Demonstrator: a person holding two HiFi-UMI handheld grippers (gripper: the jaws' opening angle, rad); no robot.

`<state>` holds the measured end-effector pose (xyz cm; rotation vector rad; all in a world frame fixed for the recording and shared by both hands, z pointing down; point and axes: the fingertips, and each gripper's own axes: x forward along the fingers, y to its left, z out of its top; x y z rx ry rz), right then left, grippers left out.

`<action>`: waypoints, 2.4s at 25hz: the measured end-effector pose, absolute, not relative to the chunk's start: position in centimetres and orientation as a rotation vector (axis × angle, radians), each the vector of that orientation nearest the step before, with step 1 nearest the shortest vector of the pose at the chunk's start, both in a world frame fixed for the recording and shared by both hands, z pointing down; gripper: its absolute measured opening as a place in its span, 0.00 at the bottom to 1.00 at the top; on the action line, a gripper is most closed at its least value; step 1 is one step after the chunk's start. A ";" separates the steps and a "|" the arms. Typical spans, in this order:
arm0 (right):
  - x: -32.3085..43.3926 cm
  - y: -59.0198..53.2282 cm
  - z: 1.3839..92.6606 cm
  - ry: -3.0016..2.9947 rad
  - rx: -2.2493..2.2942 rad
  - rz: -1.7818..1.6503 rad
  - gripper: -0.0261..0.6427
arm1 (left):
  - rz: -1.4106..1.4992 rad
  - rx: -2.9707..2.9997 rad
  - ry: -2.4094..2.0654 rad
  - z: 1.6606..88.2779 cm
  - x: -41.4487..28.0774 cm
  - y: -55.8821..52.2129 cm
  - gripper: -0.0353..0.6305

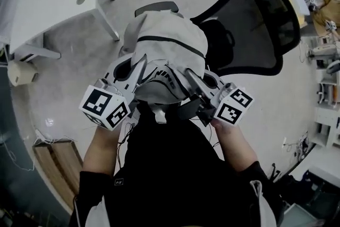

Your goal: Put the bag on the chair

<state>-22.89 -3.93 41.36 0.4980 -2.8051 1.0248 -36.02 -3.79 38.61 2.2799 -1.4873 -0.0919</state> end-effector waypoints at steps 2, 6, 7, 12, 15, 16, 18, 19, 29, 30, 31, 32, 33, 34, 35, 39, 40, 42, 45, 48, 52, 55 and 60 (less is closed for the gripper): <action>-21.1 -4.8 42.5 -2.789 0.536 1.045 0.09 | -0.064 2.289 -1.435 39.9 -34.3 -5.8 0.09; -15.9 -8.0 44.5 -2.750 0.664 1.093 0.09 | -0.018 2.275 -1.322 42.0 -29.2 -9.8 0.08; -14.3 -8.9 44.8 -2.746 0.699 1.107 0.09 | -0.002 2.271 -1.296 42.4 -27.5 -10.6 0.09; -7.0 -13.3 46.2 -2.688 0.840 1.108 0.09 | 0.043 2.259 -1.212 44.3 -20.5 -14.2 0.09; -3.9 -15.6 47.4 -2.669 0.885 1.085 0.09 | 0.066 2.248 -1.180 46.0 -17.5 -16.1 0.09; -3.0 -16.2 47.9 -2.661 0.899 1.082 0.09 | 0.075 2.243 -1.168 46.6 -16.5 -16.7 0.09; -1.3 -17.0 49.0 -2.650 0.920 1.098 0.09 | 0.098 2.243 -1.141 47.9 -14.7 -17.7 0.09; -0.6 -17.0 49.5 -2.651 0.924 1.119 0.09 | 0.108 2.249 -1.126 48.5 -13.8 -18.1 0.09; 2.2 -14.7 58.1 -2.457 0.947 1.379 0.09 | 0.358 2.182 -1.066 55.3 -10.6 -18.3 0.09; 2.1 -14.5 58.5 -2.448 0.937 1.375 0.09 | 0.356 2.157 -1.067 55.9 -10.8 -17.9 0.09; 1.9 -14.5 58.7 -2.447 0.925 1.366 0.09 | 0.348 2.135 -1.069 56.3 -11.0 -17.7 0.09; 1.9 -14.7 58.6 -2.453 0.914 1.356 0.09 | 0.335 2.120 -1.072 56.5 -11.1 -17.7 0.09; 2.1 -15.2 58.5 -2.462 0.908 1.343 0.09 | 0.323 2.114 -1.076 56.5 -11.1 -18.0 0.09; 2.3 -15.8 58.4 -2.468 0.909 1.329 0.09 | 0.316 2.115 -1.078 56.5 -10.9 -18.4 0.09; 2.7 -16.6 58.5 -2.470 0.918 1.319 0.09 | 0.314 2.122 -1.077 56.7 -10.7 -19.0 0.09; 3.3 -20.2 61.2 -2.456 0.991 1.324 0.09 | 0.399 2.195 -1.063 59.3 -10.8 -22.2 0.09; 3.3 -20.8 61.9 -2.449 1.006 1.341 0.09 | 0.432 2.214 -1.062 59.9 -10.9 -22.8 0.10; 3.6 -21.3 62.6 -2.432 1.031 1.362 0.09 | 0.482 2.246 -1.064 60.4 -10.8 -23.2 0.11; 4.1 -20.8 62.7 -2.426 1.041 1.309 0.15 | 0.520 2.248 -1.080 60.8 -11.2 -22.9 0.22; 4.4 -18.9 62.5 -2.447 1.001 1.337 0.22 | 0.512 2.216 -1.073 61.3 -12.5 -21.5 0.34; 4.6 -17.0 61.2 -2.462 0.965 1.299 0.25 | 0.560 2.234 -1.074 60.9 -14.1 -19.5 0.37; 4.1 -16.4 59.4 -2.495 0.959 1.269 0.25 | 0.554 2.287 -1.083 58.9 -14.7 -18.2 0.38; 3.5 -16.8 54.1 -2.636 0.985 1.234 0.25 | 0.504 2.368 -1.138 54.7 -15.6 -17.0 0.39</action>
